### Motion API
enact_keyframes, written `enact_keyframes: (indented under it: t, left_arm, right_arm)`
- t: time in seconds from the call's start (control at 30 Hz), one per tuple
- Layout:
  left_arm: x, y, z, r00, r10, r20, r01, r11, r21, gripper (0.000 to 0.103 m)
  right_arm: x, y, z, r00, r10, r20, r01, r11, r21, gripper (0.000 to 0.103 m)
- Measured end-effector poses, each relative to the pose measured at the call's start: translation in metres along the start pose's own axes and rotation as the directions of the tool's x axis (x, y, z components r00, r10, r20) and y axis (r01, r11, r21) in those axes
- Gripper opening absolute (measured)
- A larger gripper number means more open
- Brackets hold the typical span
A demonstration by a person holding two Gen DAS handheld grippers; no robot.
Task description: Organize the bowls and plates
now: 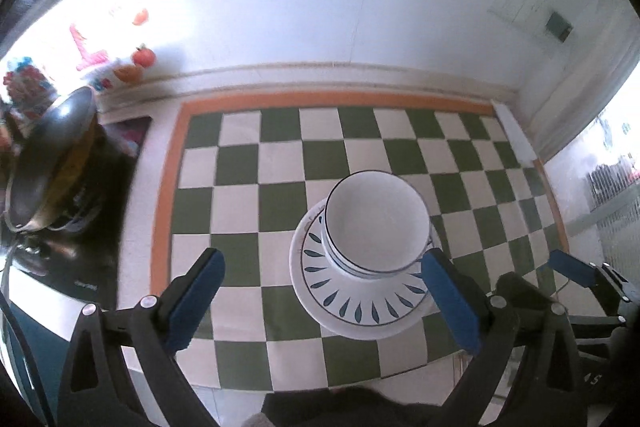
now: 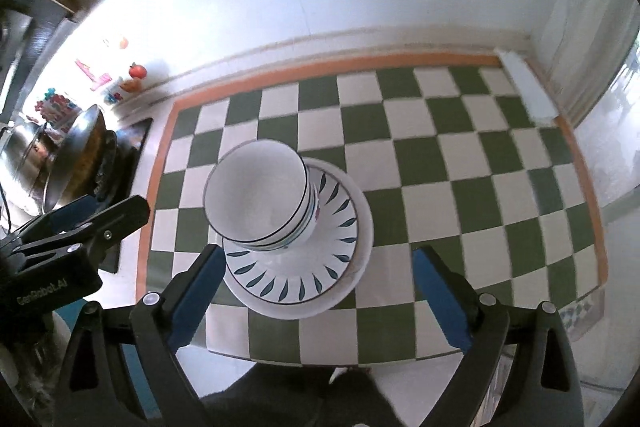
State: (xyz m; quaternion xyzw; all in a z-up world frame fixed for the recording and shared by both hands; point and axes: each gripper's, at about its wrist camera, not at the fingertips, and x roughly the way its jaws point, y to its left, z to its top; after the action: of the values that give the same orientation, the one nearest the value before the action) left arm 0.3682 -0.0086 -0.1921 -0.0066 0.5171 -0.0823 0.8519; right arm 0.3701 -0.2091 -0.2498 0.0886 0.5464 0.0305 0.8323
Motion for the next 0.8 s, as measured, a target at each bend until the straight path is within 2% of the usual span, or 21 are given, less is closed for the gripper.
enact_keyframes:
  t: [0.2, 0.37, 0.5, 0.8]
  left_arm:
    - [-0.070, -0.007, -0.040, 0.995, 0.029, 0.095, -0.027, 0.999, -0.024, 0.101]
    - [-0.120, -0.012, -0.075, 0.990, 0.045, 0.131, -0.040, 0.999, -0.036, 0.101]
    - [-0.163, -0.014, -0.103, 0.980, 0.076, 0.184, -0.069, 0.997, -0.044, 0.101]
    - [-0.229, -0.003, -0.153, 0.957, 0.100, 0.271, -0.085, 0.994, -0.068, 0.101]
  right_arm:
    - [-0.077, 0.002, -0.033, 0.992, -0.007, 0.128, 0.012, 0.999, -0.038, 0.097]
    - [-0.136, 0.009, -0.068, 0.982, 0.012, 0.187, 0.002, 0.997, -0.074, 0.097]
    - [-0.179, 0.018, -0.100, 0.973, 0.017, 0.229, 0.007, 0.995, -0.104, 0.098]
    - [-0.263, 0.038, -0.166, 0.937, -0.007, 0.348, 0.050, 0.992, -0.116, 0.098]
